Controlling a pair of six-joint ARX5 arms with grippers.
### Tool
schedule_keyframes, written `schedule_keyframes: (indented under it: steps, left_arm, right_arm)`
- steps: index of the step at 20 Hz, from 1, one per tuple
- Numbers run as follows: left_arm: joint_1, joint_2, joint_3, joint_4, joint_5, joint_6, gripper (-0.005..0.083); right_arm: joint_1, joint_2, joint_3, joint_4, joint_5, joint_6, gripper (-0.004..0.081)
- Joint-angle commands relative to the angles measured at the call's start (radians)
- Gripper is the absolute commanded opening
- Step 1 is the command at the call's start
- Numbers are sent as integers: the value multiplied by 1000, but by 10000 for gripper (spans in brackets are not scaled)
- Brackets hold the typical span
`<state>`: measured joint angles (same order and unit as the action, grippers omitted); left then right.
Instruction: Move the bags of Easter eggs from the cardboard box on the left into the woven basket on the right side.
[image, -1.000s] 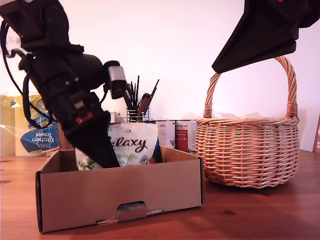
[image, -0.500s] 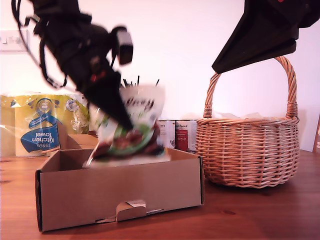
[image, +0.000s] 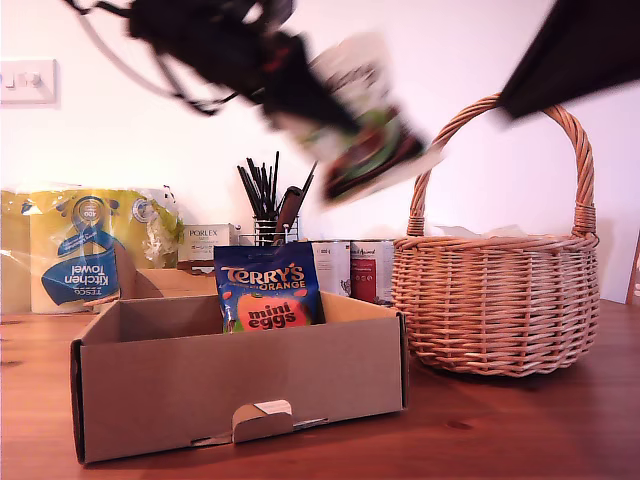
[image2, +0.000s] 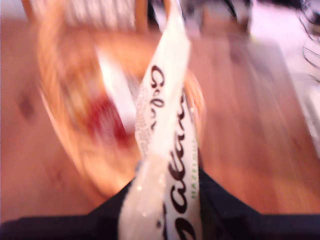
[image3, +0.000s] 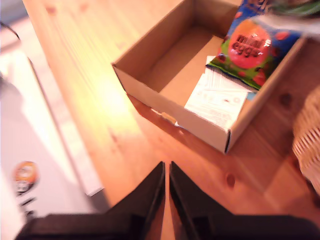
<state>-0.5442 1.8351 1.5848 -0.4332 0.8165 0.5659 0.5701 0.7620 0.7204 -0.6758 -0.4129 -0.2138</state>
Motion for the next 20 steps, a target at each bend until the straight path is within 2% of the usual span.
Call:
schedule_keyframes:
  steps: [1,7,10,12,15,17,20]
  left_arm:
    - [-40,24,-1,108,-11,-29,-21]
    - [-133,148,-1,344,-165,-48,-21]
    - [-160,217,0,459,-218,-149,-21]
    - [-171,250,0,478,-261,-196,-21]
    - [-176,271,0,478,-274,-290,-21]
    - [-179,271,0,479,-270,-397,-21]
    - [-179,271,0,468,-245,-509,-21]
  right_arm:
    - [-4,-47,17,-47,-8,13,-12]
    - [-4,-162,49,-181,6,34,-12]
    - [-4,-182,54,-215,46,34,-12]
    - [-4,-186,56,-230,54,33,-12]
    - [-4,-185,56,-235,57,30,-12]
    - [-4,-185,56,-234,57,29,-12]
    - [-4,-185,56,-234,57,26,-12]
